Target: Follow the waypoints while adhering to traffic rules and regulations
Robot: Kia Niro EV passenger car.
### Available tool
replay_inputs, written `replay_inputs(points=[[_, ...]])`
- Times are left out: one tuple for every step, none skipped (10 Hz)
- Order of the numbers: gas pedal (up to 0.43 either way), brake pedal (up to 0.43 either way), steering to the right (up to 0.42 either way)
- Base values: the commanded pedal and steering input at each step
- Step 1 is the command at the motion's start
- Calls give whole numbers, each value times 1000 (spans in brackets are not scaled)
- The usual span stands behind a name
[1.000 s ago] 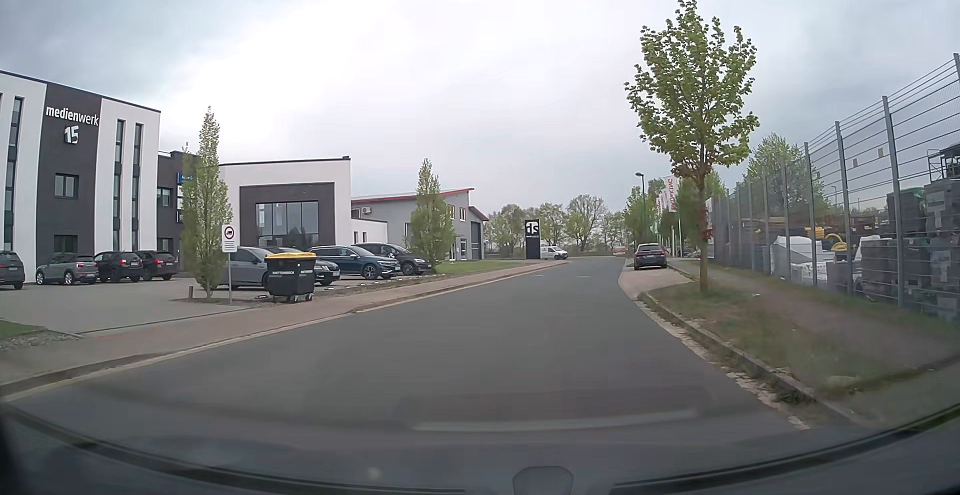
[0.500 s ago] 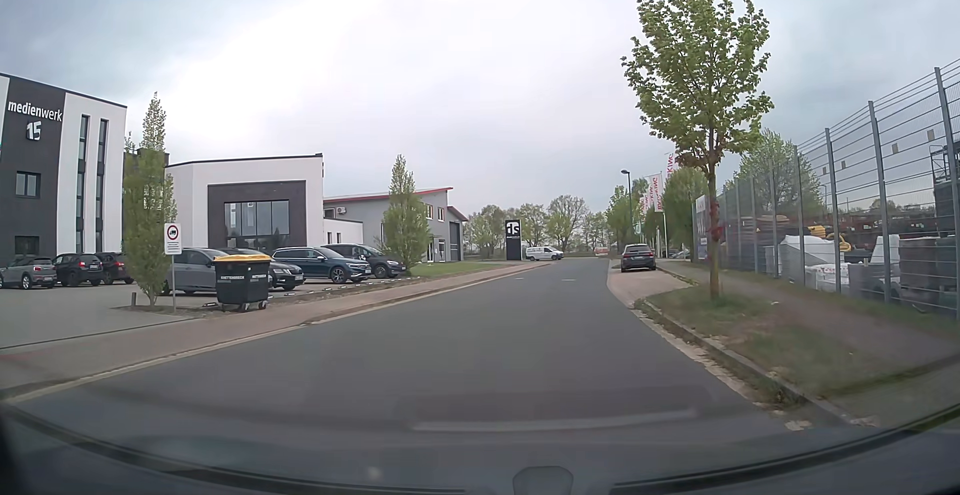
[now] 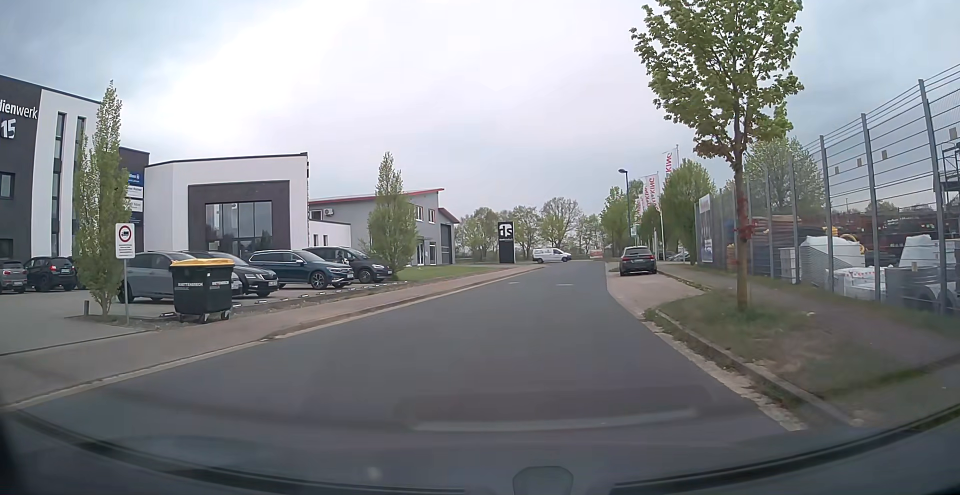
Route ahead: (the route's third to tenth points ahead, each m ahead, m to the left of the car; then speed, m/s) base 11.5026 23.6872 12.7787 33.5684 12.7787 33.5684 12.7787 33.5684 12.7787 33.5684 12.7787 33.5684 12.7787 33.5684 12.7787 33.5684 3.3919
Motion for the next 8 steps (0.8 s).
replay_inputs(points=[[0,0,-47],[0,0,-75],[0,0,-102],[0,0,-140],[20,0,-184],[118,0,-223],[150,0,-271],[157,0,-306]])
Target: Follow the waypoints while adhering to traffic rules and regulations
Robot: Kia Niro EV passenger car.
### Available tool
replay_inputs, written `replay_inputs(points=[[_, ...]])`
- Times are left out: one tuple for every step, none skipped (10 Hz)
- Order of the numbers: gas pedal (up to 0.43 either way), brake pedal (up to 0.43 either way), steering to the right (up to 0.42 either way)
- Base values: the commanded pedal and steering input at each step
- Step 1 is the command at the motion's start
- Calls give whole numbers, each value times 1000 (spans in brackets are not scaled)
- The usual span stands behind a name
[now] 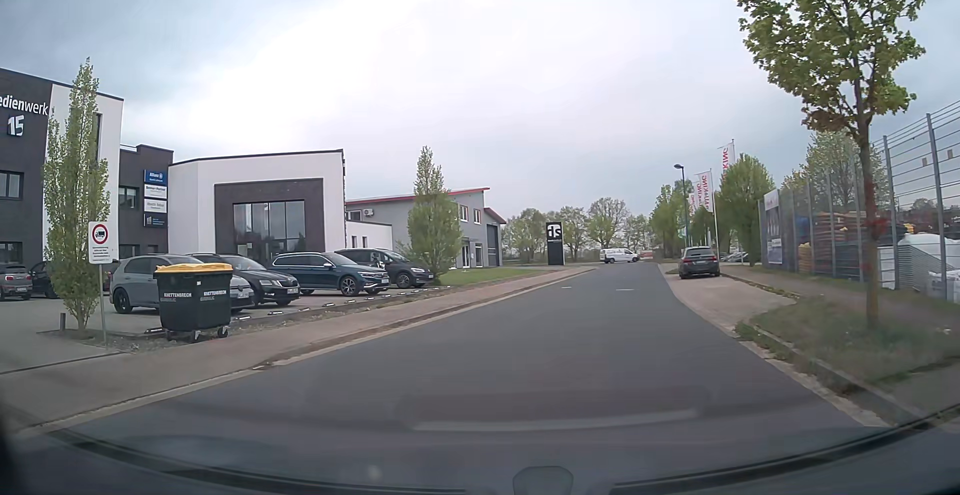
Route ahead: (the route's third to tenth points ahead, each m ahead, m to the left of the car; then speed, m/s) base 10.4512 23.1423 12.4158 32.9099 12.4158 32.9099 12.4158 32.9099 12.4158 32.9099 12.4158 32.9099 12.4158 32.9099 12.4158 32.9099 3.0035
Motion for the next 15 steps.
replay_inputs(points=[[157,0,-355],[157,0,-401],[157,0,-437],[157,0,-468],[157,0,-491],[157,0,-515],[150,0,-534],[138,0,-552],[118,0,-566],[110,0,-569],[110,0,-562],[87,0,-556],[79,0,-556],[79,0,-575],[79,0,-609]])
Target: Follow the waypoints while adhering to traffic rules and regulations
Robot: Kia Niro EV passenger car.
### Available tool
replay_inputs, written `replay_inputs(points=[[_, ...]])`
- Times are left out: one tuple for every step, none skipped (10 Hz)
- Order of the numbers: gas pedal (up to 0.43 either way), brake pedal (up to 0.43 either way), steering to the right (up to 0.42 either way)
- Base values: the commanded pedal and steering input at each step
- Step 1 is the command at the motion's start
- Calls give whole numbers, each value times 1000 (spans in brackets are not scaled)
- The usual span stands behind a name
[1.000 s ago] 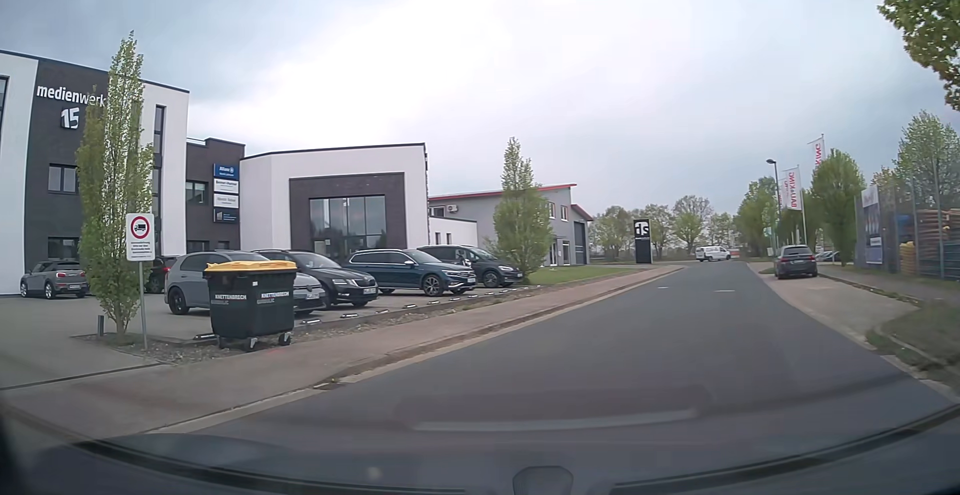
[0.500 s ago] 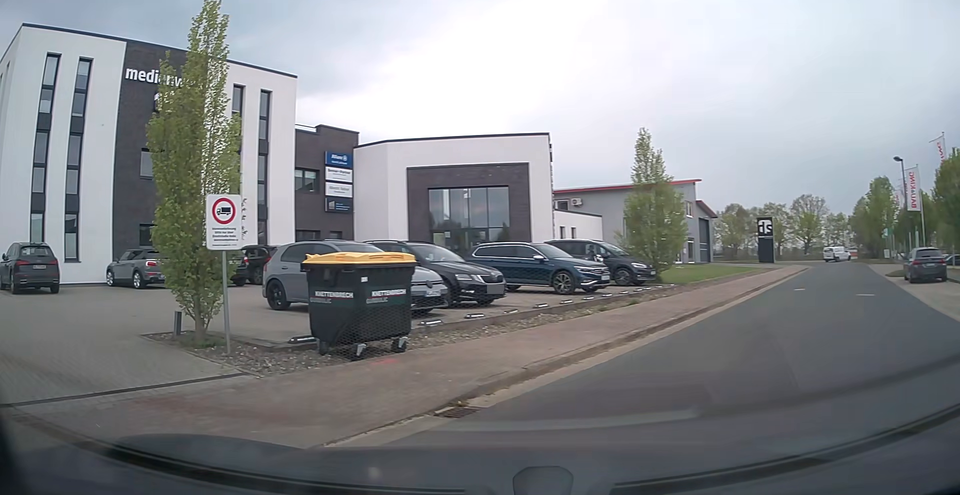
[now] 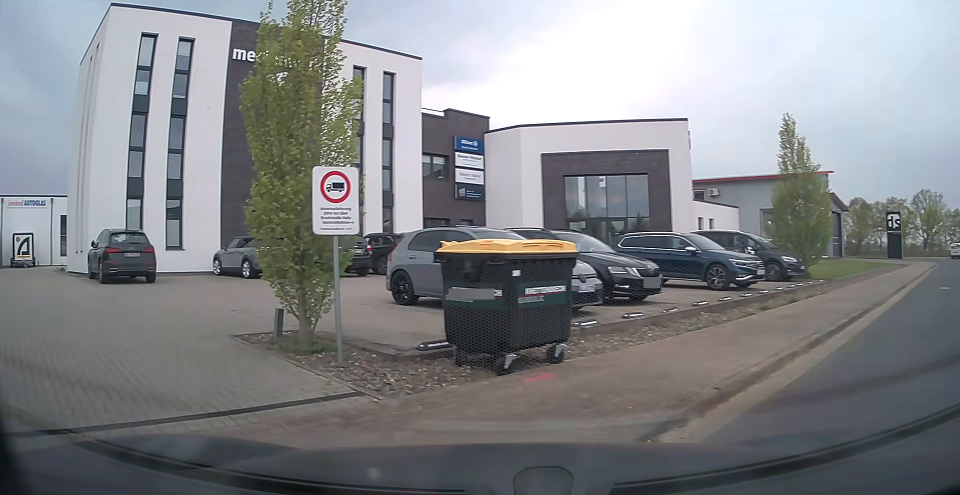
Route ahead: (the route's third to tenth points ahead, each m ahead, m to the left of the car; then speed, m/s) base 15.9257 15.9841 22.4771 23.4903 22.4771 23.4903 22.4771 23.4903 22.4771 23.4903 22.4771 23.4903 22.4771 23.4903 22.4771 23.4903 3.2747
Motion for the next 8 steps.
replay_inputs(points=[[79,0,-627],[79,0,-626],[79,0,-615],[79,0,-611],[79,0,-611],[67,0,-609],[67,0,-604],[67,0,-587]])
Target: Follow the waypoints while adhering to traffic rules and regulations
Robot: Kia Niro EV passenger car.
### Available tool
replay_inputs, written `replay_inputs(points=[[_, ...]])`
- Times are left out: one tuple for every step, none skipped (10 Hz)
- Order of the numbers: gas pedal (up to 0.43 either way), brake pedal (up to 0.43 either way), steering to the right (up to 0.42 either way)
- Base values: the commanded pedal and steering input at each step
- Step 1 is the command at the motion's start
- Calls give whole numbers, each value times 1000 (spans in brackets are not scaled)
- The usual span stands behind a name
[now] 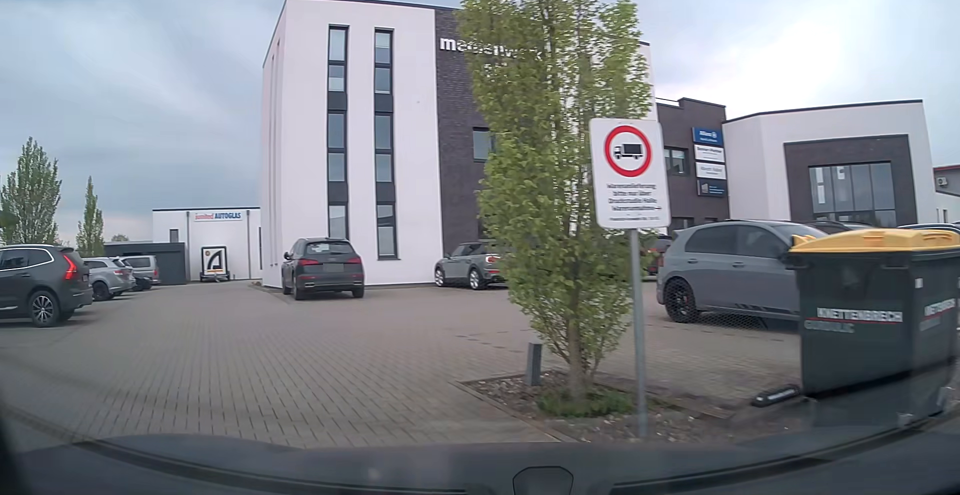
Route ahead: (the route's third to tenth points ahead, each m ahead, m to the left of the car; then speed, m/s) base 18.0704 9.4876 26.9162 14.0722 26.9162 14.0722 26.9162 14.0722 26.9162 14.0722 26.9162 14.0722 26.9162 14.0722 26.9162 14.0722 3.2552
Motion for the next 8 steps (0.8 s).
replay_inputs(points=[[67,0,-562],[67,0,-539],[67,0,-517],[67,0,-489],[79,0,-460],[79,0,-434],[79,0,-415],[79,0,-383]])
